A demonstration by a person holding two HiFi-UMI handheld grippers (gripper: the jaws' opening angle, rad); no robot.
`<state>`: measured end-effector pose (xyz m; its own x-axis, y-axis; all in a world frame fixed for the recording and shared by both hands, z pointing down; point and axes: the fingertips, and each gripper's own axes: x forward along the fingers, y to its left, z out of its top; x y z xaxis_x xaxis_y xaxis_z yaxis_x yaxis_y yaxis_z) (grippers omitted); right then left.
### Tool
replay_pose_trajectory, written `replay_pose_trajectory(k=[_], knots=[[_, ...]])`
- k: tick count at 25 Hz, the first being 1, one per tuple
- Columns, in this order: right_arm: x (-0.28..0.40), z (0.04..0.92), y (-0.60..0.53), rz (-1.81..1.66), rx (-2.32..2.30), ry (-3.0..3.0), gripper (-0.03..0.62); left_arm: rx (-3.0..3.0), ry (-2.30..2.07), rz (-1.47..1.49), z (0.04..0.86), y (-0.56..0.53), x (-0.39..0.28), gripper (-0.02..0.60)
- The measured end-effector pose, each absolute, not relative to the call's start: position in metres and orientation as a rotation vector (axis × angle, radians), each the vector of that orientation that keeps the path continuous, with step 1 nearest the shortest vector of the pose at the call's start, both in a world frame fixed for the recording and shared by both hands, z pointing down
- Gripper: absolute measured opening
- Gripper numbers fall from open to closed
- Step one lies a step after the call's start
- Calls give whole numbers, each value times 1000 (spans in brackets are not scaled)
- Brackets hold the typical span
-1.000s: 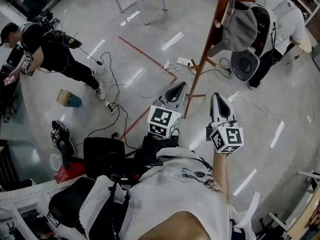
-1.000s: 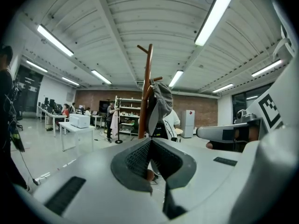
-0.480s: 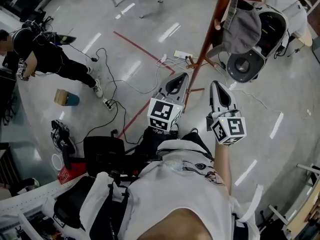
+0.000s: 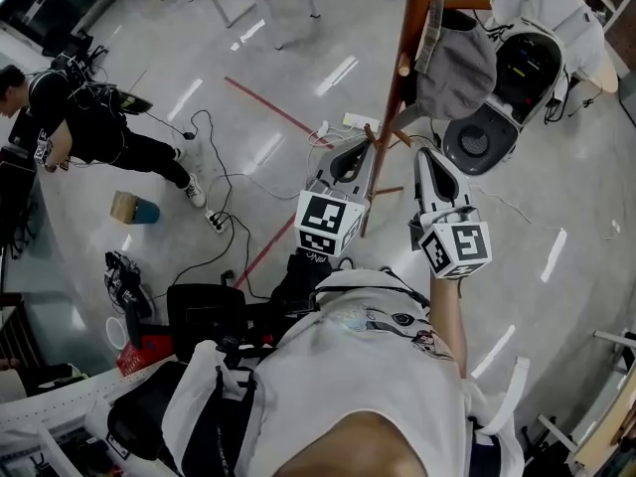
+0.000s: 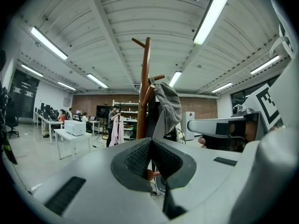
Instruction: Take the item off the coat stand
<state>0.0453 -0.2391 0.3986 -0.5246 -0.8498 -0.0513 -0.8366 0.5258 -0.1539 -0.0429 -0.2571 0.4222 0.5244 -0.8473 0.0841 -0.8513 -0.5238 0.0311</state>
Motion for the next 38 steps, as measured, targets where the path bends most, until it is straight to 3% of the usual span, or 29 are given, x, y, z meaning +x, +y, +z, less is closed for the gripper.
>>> replay_pose_trajectory(k=[21,27,30,35,38], knots=[[137,346,-281,45,-1524,2479,5,2635,-1559,154,427,-284,-42,3],[143,327,-312,-50,-1382,2494,198,2605,-1551,183,438,-282,-47,3],[137,329,-331,-181,-1251,2529,236,2608,-1537,182,439,-280,-45,3],[120,331,-341,-296,-1082,2578,233,2606,-1517,182,441,-276,-43,3],[115,328,-335,-221,-1089,2609,29,2598,-1525,176,441,-274,-47,3]])
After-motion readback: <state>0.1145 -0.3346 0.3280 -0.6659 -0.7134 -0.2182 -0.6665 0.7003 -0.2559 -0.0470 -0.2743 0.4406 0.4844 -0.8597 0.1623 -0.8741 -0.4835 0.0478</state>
